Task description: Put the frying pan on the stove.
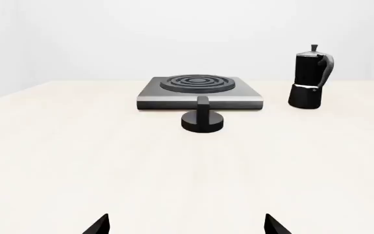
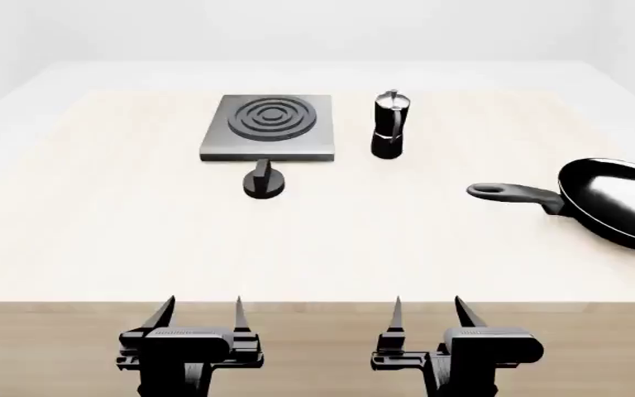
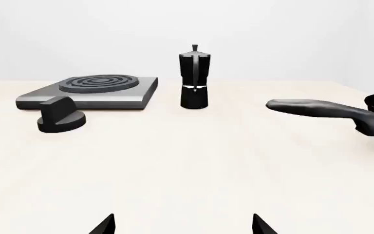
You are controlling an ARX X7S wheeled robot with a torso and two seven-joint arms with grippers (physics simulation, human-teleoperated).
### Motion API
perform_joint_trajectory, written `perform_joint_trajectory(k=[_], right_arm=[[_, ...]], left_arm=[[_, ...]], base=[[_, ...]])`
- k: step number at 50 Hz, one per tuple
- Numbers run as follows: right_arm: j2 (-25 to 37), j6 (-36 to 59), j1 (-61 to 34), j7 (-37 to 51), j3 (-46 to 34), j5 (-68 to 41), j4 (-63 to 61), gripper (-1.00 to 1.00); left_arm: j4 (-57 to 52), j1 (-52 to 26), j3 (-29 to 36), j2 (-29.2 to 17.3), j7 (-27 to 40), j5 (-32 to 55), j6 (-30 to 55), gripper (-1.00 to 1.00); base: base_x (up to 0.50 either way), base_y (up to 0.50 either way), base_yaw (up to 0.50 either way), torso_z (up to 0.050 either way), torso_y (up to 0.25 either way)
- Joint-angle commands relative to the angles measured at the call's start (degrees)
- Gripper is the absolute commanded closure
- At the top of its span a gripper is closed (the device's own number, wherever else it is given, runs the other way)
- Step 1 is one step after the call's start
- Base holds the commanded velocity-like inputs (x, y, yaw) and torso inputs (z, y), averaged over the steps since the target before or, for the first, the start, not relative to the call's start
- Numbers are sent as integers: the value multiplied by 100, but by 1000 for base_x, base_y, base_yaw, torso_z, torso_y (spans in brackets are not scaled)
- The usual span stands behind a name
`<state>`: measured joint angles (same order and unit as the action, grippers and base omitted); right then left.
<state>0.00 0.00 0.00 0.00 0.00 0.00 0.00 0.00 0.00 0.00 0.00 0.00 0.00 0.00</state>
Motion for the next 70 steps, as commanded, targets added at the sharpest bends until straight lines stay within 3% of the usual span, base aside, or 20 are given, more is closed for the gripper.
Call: perform_joint_trajectory(k=[1,10,16,33,70], right_arm=[[101,131,150,162,-155,46,-376,-100],[295,620,657,319,-294,-203,-1995,-100],[344,582,805,408,-387,-273,-2388,-100],[518,841,900,595,-525,-449,-3040,-100],[765,928,867,941,-788,-560,-3171,-100]], left_arm=[[-497,138,27,-102,59,243,301,-100],[-1599,624,233,-289,232,375,531,-100],[-1836,718,300,-368,322,420,541,-100],[-2244,836,416,-542,462,587,648,-100],[-2316,841,590,-797,724,798,660,-100]], base=[[0,0,0,0,0],[0,0,0,0,0],[6,0,0,0,0],[259,0,0,0,0],[377,0,0,0,0]])
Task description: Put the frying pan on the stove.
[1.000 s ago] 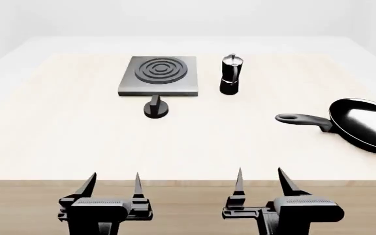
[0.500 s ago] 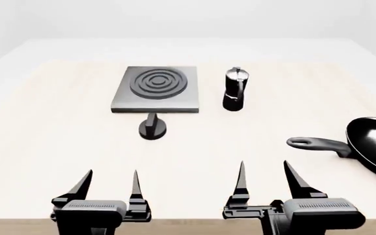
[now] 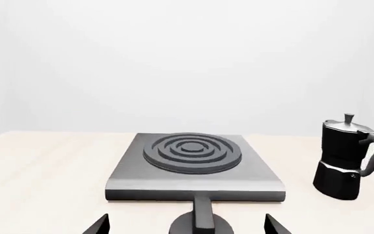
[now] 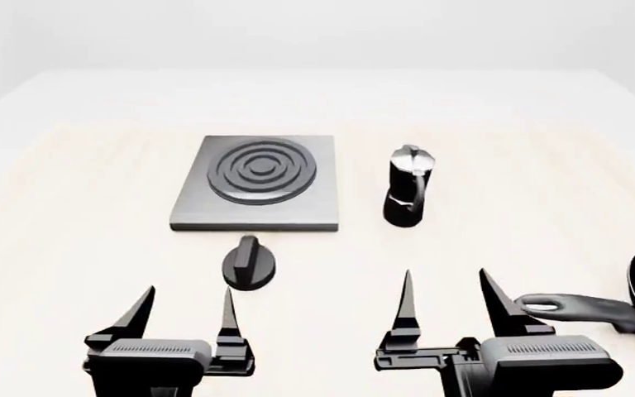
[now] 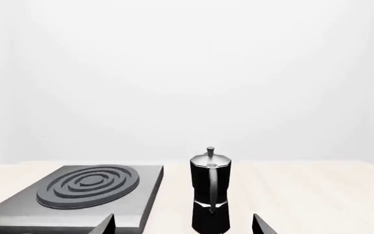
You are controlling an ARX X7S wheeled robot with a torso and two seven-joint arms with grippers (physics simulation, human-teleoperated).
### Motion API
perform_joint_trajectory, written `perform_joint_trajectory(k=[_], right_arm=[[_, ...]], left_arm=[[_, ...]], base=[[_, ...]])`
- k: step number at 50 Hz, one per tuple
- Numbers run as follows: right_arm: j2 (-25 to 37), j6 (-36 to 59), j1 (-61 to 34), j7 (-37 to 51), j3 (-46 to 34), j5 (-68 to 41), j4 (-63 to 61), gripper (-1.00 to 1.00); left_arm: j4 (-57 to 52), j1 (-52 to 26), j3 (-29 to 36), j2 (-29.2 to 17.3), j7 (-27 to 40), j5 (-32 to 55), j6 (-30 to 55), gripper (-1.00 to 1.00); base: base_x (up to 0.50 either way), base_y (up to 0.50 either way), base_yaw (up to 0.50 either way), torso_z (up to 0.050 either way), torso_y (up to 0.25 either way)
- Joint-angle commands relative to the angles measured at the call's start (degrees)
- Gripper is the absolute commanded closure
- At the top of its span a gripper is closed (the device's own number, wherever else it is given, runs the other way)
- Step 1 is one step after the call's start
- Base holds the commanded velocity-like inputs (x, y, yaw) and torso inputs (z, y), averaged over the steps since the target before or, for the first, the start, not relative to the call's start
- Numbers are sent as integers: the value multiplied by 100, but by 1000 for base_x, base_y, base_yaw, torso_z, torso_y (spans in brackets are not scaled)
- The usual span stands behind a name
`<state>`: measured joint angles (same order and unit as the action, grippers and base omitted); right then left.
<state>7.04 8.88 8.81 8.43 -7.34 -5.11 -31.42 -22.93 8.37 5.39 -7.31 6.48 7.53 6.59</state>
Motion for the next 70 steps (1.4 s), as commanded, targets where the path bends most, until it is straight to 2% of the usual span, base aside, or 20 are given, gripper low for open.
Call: perform_joint_trajectory(k=[1,23,28,36,47,61,70], right_arm=[[66,38,-15,104,-59,-52,-29,-100],[147,-2,-147,264,-86,-184,73,-100],[136,349,-473,206,-2,-579,-96,-100],[51,1311,-933,804,200,-593,-408,-100],[-280,1707,-1187,1679,685,-629,-629,-100],[-428,1562,-1351,2588,824,-337,-415,-100],[-511,1449,-1472,2990,958,-666,-309,-100]], left_arm=[[-23,3,55,-71,82,49,-1,-100],[-9,-10,165,-170,202,105,-24,-100],[-5,-7,179,-190,226,126,-36,-100],[8,-15,195,-224,256,175,-40,-100],[12,-20,221,-257,318,209,-63,-100],[44,-37,266,-305,368,249,-108,-100],[56,-43,293,-331,408,270,-120,-100]], base=[[383,0,0,0,0],[383,0,0,0,1],[0,0,0,0,0],[0,0,0,0,0],[0,0,0,0,0],[0,0,0,0,0],[0,0,0,0,0]])
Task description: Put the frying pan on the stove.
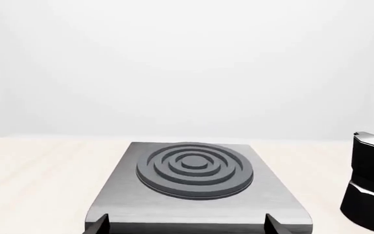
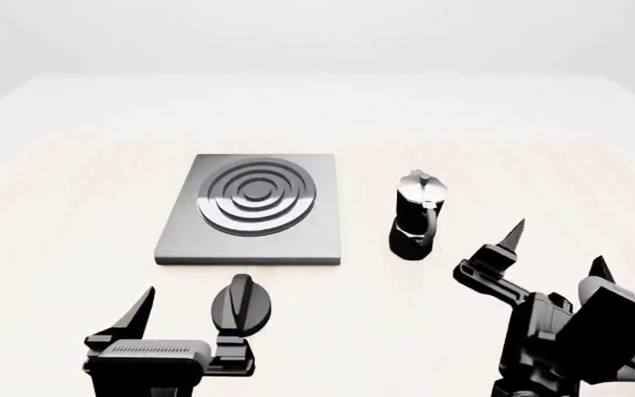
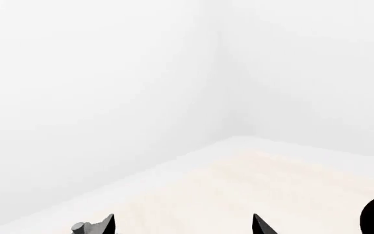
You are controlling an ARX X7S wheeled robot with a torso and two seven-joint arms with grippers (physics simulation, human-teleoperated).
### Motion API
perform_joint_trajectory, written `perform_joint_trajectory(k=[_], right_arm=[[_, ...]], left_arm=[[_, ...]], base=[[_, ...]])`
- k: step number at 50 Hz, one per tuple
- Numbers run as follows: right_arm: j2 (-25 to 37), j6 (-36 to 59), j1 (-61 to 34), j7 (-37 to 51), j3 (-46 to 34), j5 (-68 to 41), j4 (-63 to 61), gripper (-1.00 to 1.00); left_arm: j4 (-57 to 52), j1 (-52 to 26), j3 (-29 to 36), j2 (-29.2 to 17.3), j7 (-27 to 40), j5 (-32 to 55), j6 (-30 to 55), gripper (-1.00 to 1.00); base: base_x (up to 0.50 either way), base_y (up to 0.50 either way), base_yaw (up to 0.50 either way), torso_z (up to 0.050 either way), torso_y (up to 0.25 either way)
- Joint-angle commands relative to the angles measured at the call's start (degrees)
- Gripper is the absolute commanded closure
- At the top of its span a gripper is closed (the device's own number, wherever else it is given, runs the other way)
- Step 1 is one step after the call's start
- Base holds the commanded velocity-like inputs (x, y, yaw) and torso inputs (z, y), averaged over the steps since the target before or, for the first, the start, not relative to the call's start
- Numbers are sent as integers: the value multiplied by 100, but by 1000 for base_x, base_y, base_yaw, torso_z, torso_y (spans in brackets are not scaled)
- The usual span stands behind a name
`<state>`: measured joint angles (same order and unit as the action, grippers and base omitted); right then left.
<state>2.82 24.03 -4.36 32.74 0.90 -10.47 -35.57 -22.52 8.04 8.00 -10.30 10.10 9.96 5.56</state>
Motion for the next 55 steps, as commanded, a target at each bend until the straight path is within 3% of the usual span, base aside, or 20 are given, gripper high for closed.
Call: perform_joint_trajectory(k=[1,55], right_arm=[[-91,-65,-168,645,130,-101,127,-100],[-27,-1227,-698,3381,-18,157,1324,-100]], left_arm=[[16,-11,36,-36,49,30,-15,-100],[88,-87,234,-240,327,204,-83,-100]], base=[[0,0,0,0,0],[0,0,0,0,0]])
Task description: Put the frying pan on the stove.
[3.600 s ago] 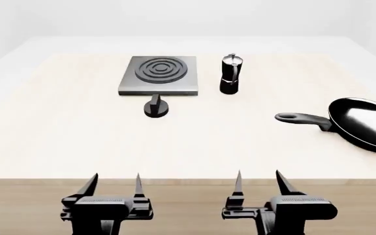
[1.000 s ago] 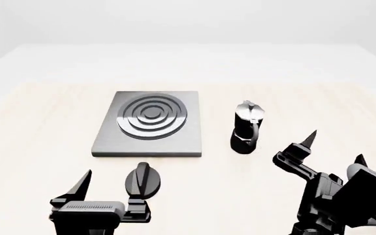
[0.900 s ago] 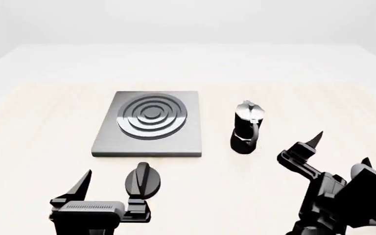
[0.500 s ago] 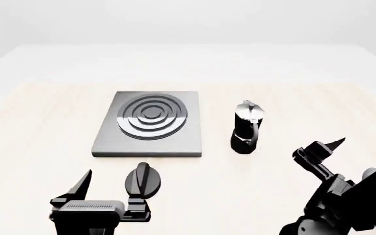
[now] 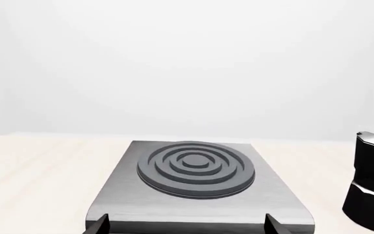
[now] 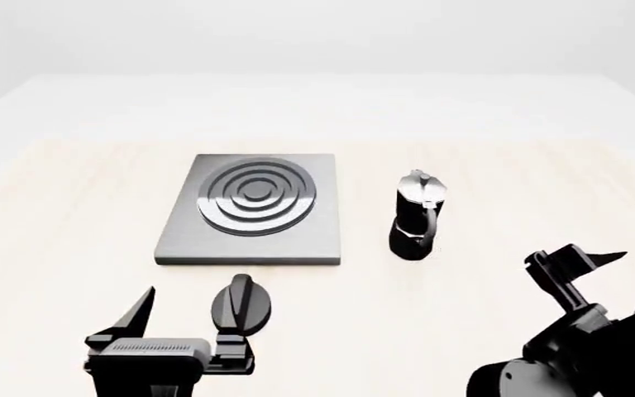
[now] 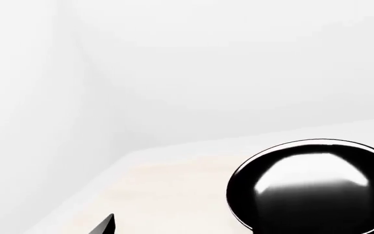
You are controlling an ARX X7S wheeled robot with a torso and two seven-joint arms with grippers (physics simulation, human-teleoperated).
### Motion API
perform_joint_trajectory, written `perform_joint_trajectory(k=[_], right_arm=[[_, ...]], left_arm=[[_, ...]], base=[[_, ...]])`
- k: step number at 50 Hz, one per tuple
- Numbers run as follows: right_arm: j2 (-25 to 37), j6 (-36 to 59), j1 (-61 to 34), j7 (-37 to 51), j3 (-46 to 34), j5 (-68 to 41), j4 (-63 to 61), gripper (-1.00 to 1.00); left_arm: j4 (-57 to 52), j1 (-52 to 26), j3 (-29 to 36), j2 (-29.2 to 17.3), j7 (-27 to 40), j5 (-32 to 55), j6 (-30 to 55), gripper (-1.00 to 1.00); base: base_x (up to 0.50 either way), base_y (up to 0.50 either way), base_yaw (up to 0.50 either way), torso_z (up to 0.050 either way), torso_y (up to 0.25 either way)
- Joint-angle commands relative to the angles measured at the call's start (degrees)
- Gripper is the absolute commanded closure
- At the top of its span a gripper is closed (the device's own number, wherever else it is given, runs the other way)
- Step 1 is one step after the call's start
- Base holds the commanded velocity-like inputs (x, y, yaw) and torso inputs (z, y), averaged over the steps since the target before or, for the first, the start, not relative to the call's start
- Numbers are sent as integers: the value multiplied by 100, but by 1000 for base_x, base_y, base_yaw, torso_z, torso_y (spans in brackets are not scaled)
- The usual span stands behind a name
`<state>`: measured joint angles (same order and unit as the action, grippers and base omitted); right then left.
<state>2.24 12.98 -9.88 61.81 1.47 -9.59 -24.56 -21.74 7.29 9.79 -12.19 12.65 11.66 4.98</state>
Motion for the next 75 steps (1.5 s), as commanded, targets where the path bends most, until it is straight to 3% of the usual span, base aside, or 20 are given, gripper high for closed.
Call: perform_joint_trajectory(k=[1,15,16,19,75], right_arm=[[16,-159,-150,560,-61,103,252,-100],[-2,-166,-369,1118,-140,72,611,-100],[-192,-584,-607,1559,86,-112,1344,-100],[-118,-684,-595,1728,7,-202,1462,-100],[145,-566,-1292,2318,-278,-249,2976,-100]], left_arm=[[15,-15,62,-55,78,33,-28,-100],[24,-27,125,-122,141,103,-57,-100],[55,-47,146,-116,132,106,-66,-100],[46,-41,162,-134,139,123,-69,-100],[86,-90,313,-303,312,299,-152,-100]], base=[[0,0,0,0,0],[0,0,0,0,0],[0,0,0,0,0],[0,0,0,0,0],[0,0,0,0,0]])
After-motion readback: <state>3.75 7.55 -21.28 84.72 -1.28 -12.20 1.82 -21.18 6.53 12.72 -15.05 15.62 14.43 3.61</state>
